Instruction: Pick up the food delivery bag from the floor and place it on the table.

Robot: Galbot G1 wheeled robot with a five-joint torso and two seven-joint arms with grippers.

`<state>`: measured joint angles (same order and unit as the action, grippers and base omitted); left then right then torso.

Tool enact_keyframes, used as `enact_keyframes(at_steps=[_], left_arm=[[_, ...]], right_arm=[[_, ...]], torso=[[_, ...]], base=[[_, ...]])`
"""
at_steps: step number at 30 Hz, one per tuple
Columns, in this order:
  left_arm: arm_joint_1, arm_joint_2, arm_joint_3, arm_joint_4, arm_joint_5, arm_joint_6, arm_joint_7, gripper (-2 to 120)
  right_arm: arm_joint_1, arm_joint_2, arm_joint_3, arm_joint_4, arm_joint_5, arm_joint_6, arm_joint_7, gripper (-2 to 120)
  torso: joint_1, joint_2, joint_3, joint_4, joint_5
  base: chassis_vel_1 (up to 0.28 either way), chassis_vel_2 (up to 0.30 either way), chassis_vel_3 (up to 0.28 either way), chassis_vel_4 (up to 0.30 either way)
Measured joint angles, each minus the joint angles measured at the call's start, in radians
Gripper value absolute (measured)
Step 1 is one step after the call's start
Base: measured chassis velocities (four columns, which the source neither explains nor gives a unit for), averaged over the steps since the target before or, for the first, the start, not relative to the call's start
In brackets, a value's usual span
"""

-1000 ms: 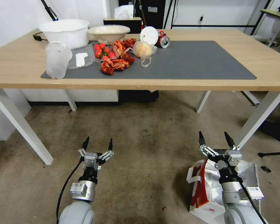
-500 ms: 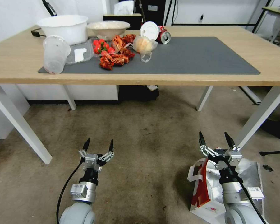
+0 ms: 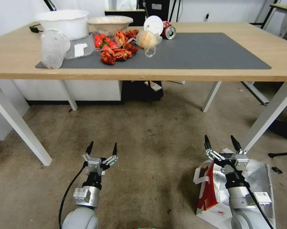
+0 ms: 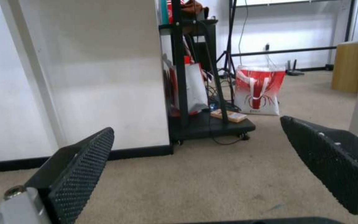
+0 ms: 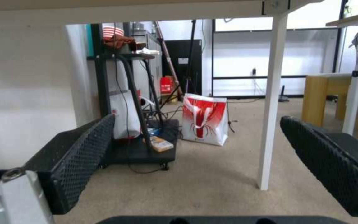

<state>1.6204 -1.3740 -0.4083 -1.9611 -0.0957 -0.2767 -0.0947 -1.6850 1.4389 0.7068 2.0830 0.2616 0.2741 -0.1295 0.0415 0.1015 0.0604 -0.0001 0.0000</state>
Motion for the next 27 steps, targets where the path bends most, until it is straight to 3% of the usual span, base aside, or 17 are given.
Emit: enact_keyframes(at_steps=[16,27], left_arm=[[-0.003,0.006,0.002,0.001,0.001,0.001,0.002,100],[-0.007,0.004,0.012,0.012,0.003,-0.011,0.002,100]], right_arm=[[0.002,-0.003,0.008,-0.001,0.01,-0.002,0.002,100],[-0.003,0.0,0.002,0.004,0.018,-0.014,0.024,100]], torso=[[-0.005,-0.064,-0.059,-0.0001,0.0],[-0.009,-0.08,-0.06,0.0,0.0001]], base=[[0.0,0.0,0.0,0.0],[0.0,0.0,0.0,0.0]])
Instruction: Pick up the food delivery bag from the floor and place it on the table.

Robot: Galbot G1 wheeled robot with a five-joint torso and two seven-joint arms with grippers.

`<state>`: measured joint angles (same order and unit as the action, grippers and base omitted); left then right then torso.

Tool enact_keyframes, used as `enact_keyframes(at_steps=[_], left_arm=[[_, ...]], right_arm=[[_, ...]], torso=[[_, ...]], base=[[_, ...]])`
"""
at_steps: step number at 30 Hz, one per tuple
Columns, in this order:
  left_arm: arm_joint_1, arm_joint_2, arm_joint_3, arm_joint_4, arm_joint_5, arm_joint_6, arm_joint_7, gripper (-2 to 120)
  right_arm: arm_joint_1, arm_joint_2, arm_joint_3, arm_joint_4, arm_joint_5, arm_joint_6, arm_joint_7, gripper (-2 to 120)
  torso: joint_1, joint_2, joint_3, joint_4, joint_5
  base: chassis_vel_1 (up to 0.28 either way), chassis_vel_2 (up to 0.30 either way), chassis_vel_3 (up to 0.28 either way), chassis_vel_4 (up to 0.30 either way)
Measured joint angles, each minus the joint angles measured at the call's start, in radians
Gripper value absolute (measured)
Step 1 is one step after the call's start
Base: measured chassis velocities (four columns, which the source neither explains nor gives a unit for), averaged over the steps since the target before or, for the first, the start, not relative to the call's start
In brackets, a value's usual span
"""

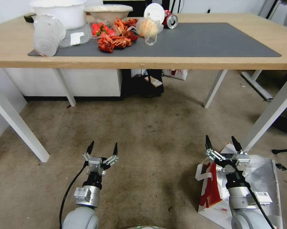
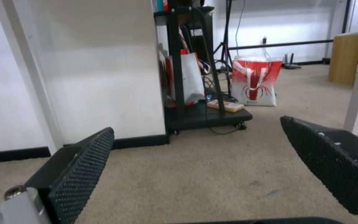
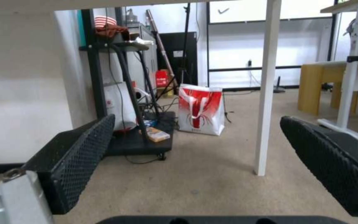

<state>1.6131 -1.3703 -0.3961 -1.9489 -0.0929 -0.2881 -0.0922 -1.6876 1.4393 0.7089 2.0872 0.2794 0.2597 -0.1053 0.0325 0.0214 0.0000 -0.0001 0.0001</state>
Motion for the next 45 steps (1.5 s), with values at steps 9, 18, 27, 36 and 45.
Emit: enact_keyframes(at_steps=[9,18,27,36,45], left_arm=[[-0.026,0.007,-0.002,0.039,-0.012,-0.076,0.01,100],[-0.05,0.016,0.0,0.044,-0.04,-0.058,0.006,100],[-0.071,0.032,0.0,0.071,-0.058,-0.044,0.006,100],[-0.083,0.027,0.011,0.106,-0.057,-0.044,0.008,100],[-0.101,0.021,0.008,0.122,-0.057,-0.038,0.005,100]], right_arm=[[0.003,-0.021,0.085,-0.001,-0.005,-0.049,0.082,100],[0.009,-0.027,0.158,-0.073,-0.046,-0.064,0.095,100],[0.044,-0.051,0.25,-0.201,-0.08,-0.067,0.098,100],[0.105,-0.086,0.286,-0.356,-0.119,-0.054,0.083,100],[0.156,-0.112,0.289,-0.457,-0.134,-0.052,0.089,100]], torso=[[0.0,0.004,0.0,-0.0001,0.0],[0.001,0.007,0.0,0.0,0.0],[0.001,0.008,0.0,-0.0001,-0.0001],[0.001,0.01,0.0,0.0,0.0],[0.001,0.01,0.0,-0.0001,0.0]], base=[[0.0,0.0,0.0,0.0],[0.0,0.0,0.0,0.0],[0.0,0.0,0.0,0.0],[0.0,0.0,0.0,0.0],[0.0,0.0,0.0,0.0]])
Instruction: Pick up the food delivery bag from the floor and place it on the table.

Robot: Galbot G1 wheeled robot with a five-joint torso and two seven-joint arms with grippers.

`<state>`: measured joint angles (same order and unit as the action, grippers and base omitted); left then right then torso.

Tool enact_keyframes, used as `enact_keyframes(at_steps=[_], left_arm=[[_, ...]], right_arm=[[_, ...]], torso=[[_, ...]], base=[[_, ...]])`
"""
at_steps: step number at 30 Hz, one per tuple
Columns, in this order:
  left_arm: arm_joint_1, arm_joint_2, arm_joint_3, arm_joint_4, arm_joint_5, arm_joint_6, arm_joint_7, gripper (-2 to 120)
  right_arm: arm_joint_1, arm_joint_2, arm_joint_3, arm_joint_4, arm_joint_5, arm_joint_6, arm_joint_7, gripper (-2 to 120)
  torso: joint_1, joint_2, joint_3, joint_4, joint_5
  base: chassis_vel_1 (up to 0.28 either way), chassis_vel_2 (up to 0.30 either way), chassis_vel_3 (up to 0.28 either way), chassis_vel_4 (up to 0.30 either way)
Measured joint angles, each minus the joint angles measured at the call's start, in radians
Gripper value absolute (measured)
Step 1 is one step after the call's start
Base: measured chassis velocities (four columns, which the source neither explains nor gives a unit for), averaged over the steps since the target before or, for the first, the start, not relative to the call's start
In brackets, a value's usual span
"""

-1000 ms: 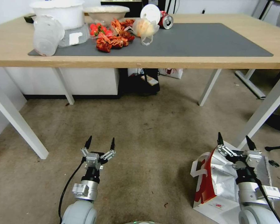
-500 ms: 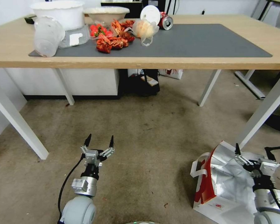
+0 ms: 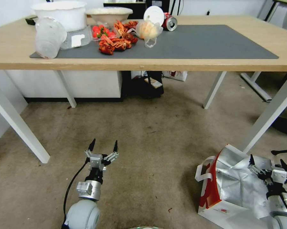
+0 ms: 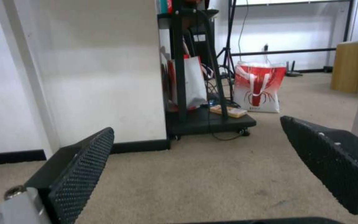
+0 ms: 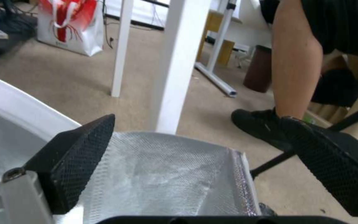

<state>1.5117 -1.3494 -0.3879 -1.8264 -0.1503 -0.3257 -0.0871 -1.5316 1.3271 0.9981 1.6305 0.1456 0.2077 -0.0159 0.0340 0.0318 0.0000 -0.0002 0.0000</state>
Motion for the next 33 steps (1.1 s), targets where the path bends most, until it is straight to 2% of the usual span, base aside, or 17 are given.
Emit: enact_keyframes(at_steps=[9,16,24,33], left_arm=[[-0.007,-0.008,-0.006,0.011,0.005,0.003,-0.003,100],[-0.015,-0.008,-0.012,0.018,0.004,0.005,-0.01,100],[-0.024,-0.004,-0.013,0.023,0.001,0.004,-0.019,100],[-0.02,0.001,-0.017,0.025,-0.002,0.0,-0.024,100]], right_arm=[[0.03,-0.012,-0.005,-0.073,-0.004,-0.003,0.005,100],[0.011,-0.006,-0.006,-0.038,0.001,-0.025,0.005,100],[-0.015,-0.002,0.001,0.023,0.033,-0.117,0.007,100],[-0.012,-0.013,0.018,0.027,0.024,-0.178,0.002,100]], torso=[[0.0,0.0,0.0,0.0001,0.0],[0.0,0.001,0.0,0.0,0.0002],[0.0,0.001,0.0,0.0,0.0],[0.0,0.001,0.0,0.0,0.0]], base=[[0.0,0.0,0.0,0.0],[0.0,0.0,0.0,0.0],[0.0,0.0,0.0,0.0],[0.0,0.0,0.0,0.0]])
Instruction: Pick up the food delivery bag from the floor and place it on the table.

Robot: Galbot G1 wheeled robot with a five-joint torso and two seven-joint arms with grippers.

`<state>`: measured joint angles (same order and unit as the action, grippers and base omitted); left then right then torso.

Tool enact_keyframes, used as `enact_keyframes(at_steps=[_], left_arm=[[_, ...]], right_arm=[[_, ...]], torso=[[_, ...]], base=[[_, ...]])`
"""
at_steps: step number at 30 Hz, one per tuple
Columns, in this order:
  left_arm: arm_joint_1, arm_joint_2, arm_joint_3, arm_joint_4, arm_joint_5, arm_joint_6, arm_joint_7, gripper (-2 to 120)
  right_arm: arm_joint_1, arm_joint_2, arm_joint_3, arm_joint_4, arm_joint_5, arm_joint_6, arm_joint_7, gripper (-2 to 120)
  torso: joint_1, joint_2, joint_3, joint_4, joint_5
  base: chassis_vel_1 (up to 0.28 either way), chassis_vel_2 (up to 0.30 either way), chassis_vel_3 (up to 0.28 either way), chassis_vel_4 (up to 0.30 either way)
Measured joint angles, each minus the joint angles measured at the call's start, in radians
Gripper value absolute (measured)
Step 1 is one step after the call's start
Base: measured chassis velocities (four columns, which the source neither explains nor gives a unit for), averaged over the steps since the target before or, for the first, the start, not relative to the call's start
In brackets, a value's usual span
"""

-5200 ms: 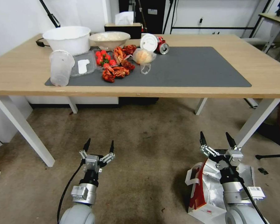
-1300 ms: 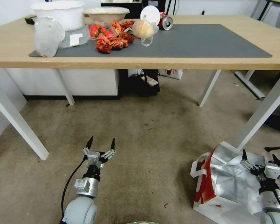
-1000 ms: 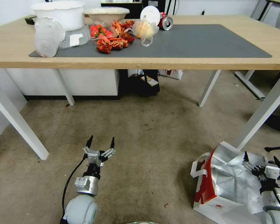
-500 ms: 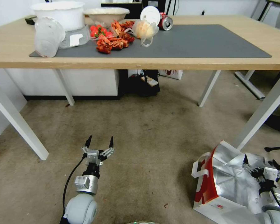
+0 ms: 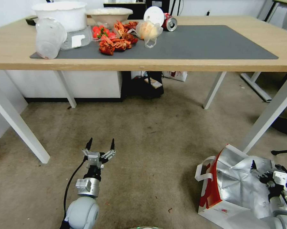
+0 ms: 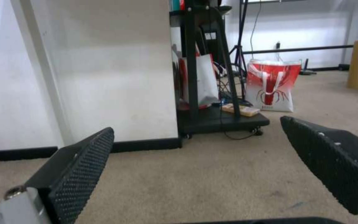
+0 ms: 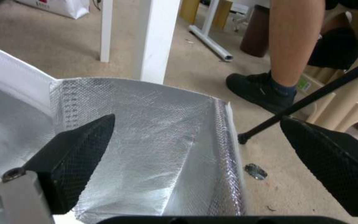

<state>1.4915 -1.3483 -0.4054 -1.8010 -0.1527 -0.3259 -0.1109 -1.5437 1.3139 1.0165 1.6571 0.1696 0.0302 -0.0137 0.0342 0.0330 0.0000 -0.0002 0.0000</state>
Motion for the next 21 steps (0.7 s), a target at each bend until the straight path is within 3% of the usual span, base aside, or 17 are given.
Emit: enact_keyframes(at_steps=[10,21], left_arm=[[0.006,0.002,-0.004,-0.007,-0.001,-0.003,-0.004,100],[0.019,-0.001,-0.011,-0.015,-0.001,-0.008,-0.008,100]], right_arm=[[0.01,-0.016,0.003,-0.016,0.008,-0.036,-0.019,77],[0.009,-0.023,0.001,-0.045,0.03,-0.033,-0.032,34]], torso=[[0.0,0.0,0.0,0.0,0.0],[0.0,0.0,0.0,-0.0001,0.0]], base=[[0.0,0.0,0.0,0.0],[0.0,0.0,0.0,0.0]])
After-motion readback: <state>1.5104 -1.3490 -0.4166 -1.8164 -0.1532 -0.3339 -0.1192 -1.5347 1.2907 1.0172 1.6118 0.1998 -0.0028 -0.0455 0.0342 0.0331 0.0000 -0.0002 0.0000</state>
